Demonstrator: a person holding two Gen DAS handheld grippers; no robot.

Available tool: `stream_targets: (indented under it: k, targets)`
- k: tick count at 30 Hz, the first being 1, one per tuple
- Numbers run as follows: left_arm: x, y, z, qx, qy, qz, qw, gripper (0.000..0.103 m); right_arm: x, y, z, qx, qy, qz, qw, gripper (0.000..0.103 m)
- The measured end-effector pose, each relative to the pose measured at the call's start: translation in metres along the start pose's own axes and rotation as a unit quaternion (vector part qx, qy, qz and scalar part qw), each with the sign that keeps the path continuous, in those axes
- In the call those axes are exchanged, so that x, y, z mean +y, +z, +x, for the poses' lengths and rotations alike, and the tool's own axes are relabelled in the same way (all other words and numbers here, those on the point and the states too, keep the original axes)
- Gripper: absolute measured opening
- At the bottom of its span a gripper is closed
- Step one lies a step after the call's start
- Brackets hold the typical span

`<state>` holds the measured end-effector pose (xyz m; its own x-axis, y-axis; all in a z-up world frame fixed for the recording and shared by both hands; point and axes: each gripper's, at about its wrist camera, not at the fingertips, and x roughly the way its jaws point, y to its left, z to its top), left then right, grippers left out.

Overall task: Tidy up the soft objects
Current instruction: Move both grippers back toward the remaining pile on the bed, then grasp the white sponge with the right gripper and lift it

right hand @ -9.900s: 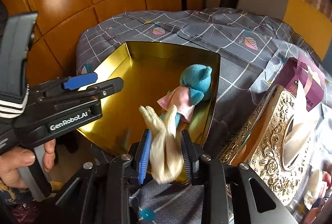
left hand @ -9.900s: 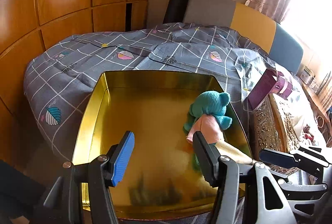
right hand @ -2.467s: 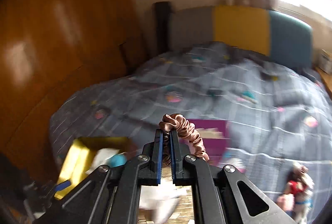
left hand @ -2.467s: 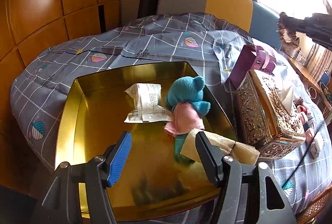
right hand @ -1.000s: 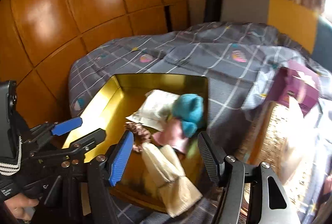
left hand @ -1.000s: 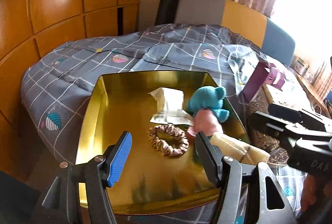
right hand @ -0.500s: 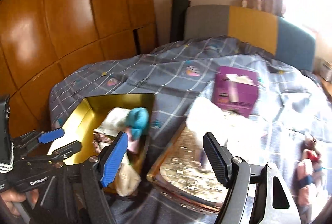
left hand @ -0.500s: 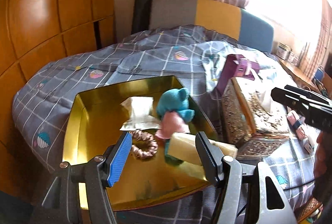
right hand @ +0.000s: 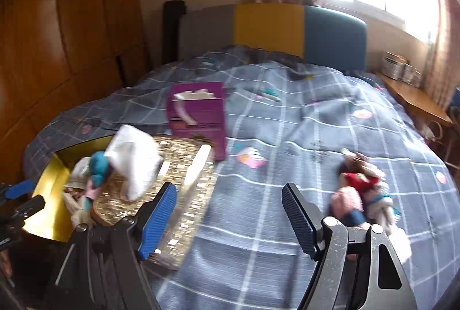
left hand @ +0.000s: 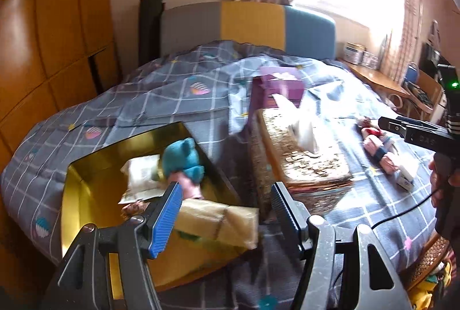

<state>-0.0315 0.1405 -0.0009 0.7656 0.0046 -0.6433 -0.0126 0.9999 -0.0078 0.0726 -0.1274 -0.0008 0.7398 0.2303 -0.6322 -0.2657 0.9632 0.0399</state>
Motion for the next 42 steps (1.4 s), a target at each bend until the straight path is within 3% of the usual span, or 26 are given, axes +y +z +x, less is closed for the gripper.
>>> stream_targets:
  k: [9, 16, 17, 19, 21, 30, 34, 38, 42]
  targets:
    - [-0.046, 0.015, 0.003, -0.004, -0.043, 0.047, 0.998, 0.065, -0.115, -0.006, -0.017, -0.011, -0.119, 0.096, 0.988, 0.077]
    - [-0.087, 0.023, 0.011, -0.003, -0.075, 0.098, 0.9923, 0.065, -0.195, -0.031, -0.021, -0.03, -0.229, 0.192, 0.954, 0.077]
    - [-0.093, 0.024, 0.013, -0.001, -0.081, 0.104, 0.9913, 0.065, -0.205, -0.036, -0.019, -0.017, -0.236, 0.214, 0.948, 0.077]
    - [-0.103, 0.026, 0.017, 0.003, -0.089, 0.111, 0.9898, 0.065, -0.224, -0.041, -0.023, -0.024, -0.219, 0.269, 0.938, 0.077]
    - [-0.113, 0.026, 0.023, 0.012, -0.102, 0.117, 0.9879, 0.065, -0.231, -0.043, -0.028, -0.031, -0.228, 0.285, 0.931, 0.077]
    - [-0.16, 0.028, 0.045, 0.047, -0.148, 0.148, 0.9767, 0.063, -0.243, -0.054, -0.027, -0.017, -0.207, 0.337, 0.918, 0.077]
    - [-0.173, 0.024, 0.052, 0.057, -0.158, 0.155, 0.9737, 0.063, -0.253, -0.064, -0.008, 0.027, -0.15, 0.374, 0.915, 0.077]
    - [-0.183, 0.017, 0.055, 0.066, -0.167, 0.164, 0.9701, 0.063, -0.246, -0.067, 0.014, 0.087, -0.157, 0.356, 0.917, 0.087]
    - [-0.188, 0.015, 0.056, 0.069, -0.174, 0.169, 0.9676, 0.063, -0.24, -0.074, 0.02, 0.111, -0.156, 0.364, 0.911, 0.091]
